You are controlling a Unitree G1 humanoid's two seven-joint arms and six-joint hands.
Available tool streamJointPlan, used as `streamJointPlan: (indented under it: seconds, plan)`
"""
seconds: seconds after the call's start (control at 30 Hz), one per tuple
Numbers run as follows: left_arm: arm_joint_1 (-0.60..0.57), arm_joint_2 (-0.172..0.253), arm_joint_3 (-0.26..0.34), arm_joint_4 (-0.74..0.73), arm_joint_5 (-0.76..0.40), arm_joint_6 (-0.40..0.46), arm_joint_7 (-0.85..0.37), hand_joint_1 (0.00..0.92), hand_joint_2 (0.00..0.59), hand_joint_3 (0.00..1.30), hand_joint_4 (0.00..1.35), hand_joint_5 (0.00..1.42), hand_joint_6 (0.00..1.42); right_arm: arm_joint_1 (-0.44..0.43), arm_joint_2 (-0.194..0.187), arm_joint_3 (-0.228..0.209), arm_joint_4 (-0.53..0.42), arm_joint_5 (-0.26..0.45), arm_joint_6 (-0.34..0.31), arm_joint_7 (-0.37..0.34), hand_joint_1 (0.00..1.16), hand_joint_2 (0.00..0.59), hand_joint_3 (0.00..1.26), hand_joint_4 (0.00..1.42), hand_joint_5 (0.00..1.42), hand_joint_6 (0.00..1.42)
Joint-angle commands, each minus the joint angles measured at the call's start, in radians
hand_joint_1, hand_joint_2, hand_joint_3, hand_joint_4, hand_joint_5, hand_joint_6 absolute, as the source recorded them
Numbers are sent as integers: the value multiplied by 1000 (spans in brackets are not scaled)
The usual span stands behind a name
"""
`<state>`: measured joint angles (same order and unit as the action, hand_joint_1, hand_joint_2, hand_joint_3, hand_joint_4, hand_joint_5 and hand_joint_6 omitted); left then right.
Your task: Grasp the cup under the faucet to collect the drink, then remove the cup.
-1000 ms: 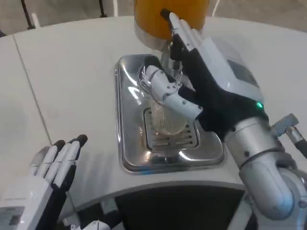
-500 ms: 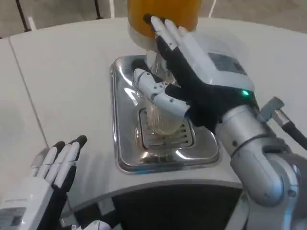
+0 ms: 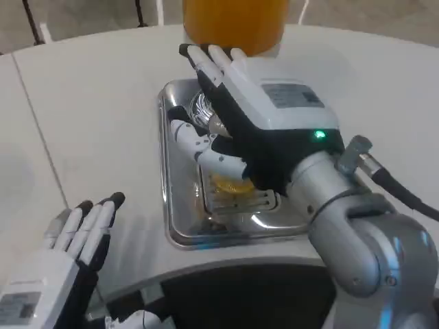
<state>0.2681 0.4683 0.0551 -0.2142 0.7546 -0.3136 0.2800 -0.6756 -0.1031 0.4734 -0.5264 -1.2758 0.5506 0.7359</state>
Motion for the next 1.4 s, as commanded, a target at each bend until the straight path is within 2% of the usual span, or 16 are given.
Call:
streamJointPlan:
  seconds: [0.03, 0.27, 0.47, 0.63, 0.8, 1.07, 1.23, 1.3, 1.33, 1.4]
  plan:
    - [-24, -12, -6, 16, -8, 7, 1, 0, 75, 0, 0, 0, 0, 43, 17, 14, -5, 0, -39, 37, 0, 527, 24, 0, 0, 32]
    - [-116, -40, -32, 45, -21, 12, -11, 0, 69, 0, 0, 0, 0, 83, 38, 33, -2, -29, -71, 41, 1, 530, 29, 0, 0, 33]
    - [-172, -70, -74, 63, -15, 17, -4, 21, 65, 0, 0, 0, 0, 83, 55, 8, 2, -41, -83, 38, 1, 531, 33, 0, 0, 33]
    - [-223, -92, -97, 102, -25, 30, -6, 42, 62, 0, 0, 0, 0, 115, 67, -20, -14, -42, -98, -13, 2, 531, 33, 0, 0, 33]
    - [-264, -96, -108, 133, -30, 35, -6, 52, 64, 0, 0, 0, 0, 132, 70, -39, -18, -48, -112, -7, 7, 545, 34, 0, 0, 33]
    - [-334, -114, -162, 196, -21, 57, 0, 72, 62, 0, 0, 0, 0, 196, 110, -63, -74, -57, -119, -55, 24, 544, 34, 0, 0, 46]
    - [-354, -122, -181, 208, -19, 71, 0, 73, 62, 0, 0, 0, 0, 341, 189, -92, -140, 4, -114, -275, 47, 552, 34, 0, 0, 48]
    - [-353, -121, -187, 209, -19, 75, 0, 73, 62, 0, 0, 0, 0, 375, 222, -122, -149, 63, -101, -319, 96, 556, 16, 0, 0, 31]
    - [-352, -120, -191, 210, -19, 77, -1, 73, 62, 0, 0, 0, 0, 395, 228, -148, -152, 136, -116, -352, 112, 561, 3, 0, 0, 23]
    - [-349, -120, -198, 212, -17, 80, 3, 72, 62, 0, 0, 0, 0, 462, 233, -187, -163, 283, -194, -494, 215, 556, 0, 0, 0, 1]
